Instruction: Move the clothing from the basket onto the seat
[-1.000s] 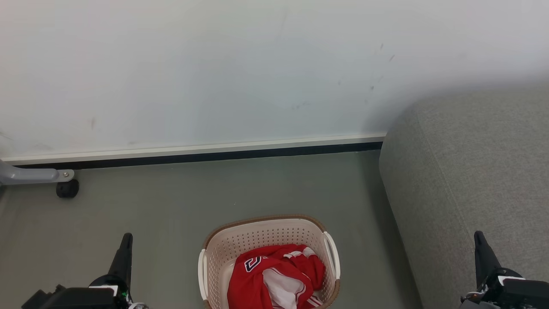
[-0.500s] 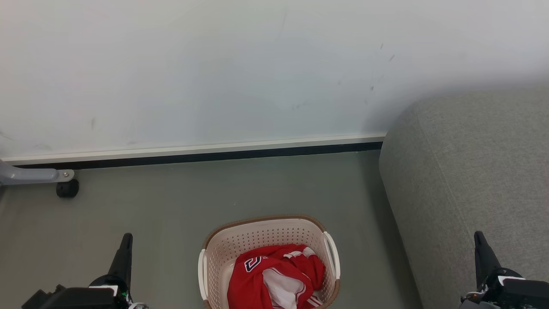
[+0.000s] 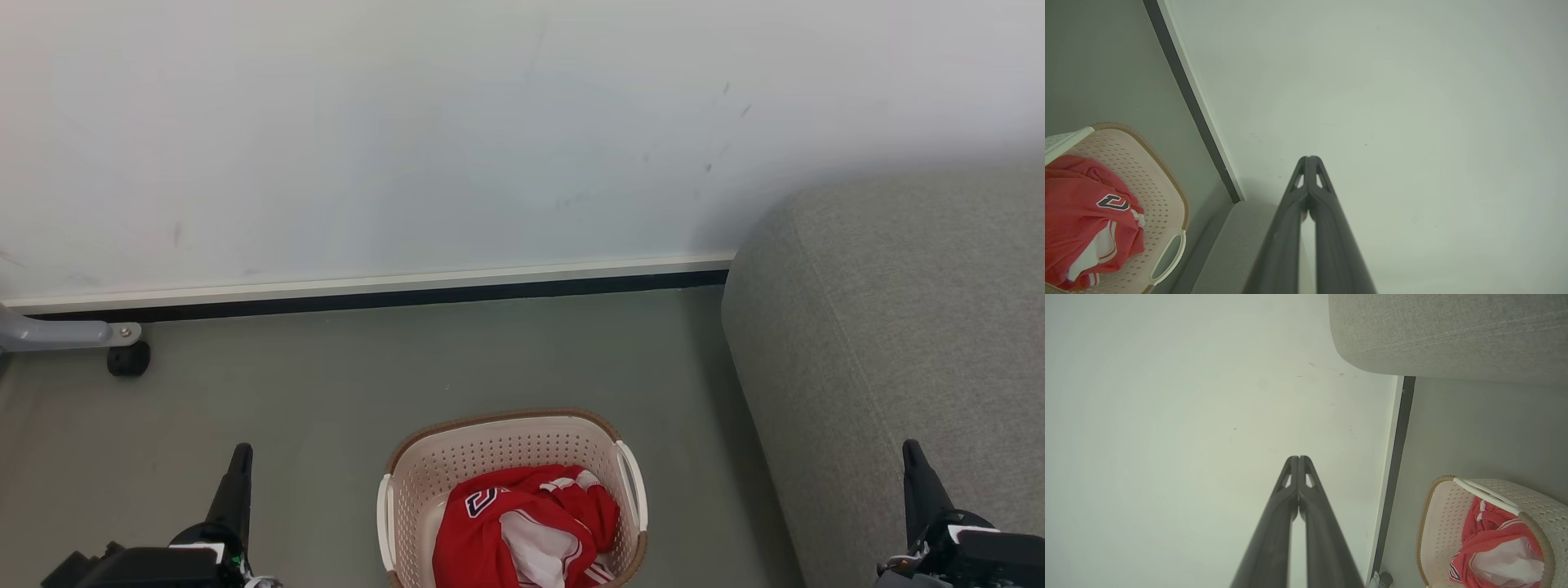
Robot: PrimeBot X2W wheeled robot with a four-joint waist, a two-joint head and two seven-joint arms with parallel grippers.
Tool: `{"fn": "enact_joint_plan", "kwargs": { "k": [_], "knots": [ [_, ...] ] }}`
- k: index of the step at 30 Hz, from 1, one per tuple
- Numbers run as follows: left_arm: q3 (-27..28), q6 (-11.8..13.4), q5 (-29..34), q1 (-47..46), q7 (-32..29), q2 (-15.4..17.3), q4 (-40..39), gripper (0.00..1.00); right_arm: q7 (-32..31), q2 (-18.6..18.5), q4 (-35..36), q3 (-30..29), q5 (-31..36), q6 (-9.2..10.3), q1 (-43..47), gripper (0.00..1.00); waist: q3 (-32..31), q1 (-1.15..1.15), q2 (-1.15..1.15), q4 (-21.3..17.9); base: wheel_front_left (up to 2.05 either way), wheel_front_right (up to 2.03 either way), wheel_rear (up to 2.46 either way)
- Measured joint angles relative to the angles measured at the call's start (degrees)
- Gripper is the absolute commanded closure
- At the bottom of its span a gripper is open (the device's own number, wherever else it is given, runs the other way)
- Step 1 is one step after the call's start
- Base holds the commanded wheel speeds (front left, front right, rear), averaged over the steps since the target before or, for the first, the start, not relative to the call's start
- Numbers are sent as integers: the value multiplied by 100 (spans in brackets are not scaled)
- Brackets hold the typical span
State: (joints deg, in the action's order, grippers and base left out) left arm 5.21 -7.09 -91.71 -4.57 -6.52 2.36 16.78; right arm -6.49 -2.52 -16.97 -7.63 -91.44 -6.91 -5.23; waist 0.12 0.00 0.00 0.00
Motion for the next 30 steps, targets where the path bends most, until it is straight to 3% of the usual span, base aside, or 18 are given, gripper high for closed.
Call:
{"fn": "enact_joint_plan", "kwargs": {
  "k": [30],
  "knots": [
    [0,0,0,0,0,0,0,100,0,0,1,0,0,0,0,100,0,0,0,0,0,0,0]
  ]
}}
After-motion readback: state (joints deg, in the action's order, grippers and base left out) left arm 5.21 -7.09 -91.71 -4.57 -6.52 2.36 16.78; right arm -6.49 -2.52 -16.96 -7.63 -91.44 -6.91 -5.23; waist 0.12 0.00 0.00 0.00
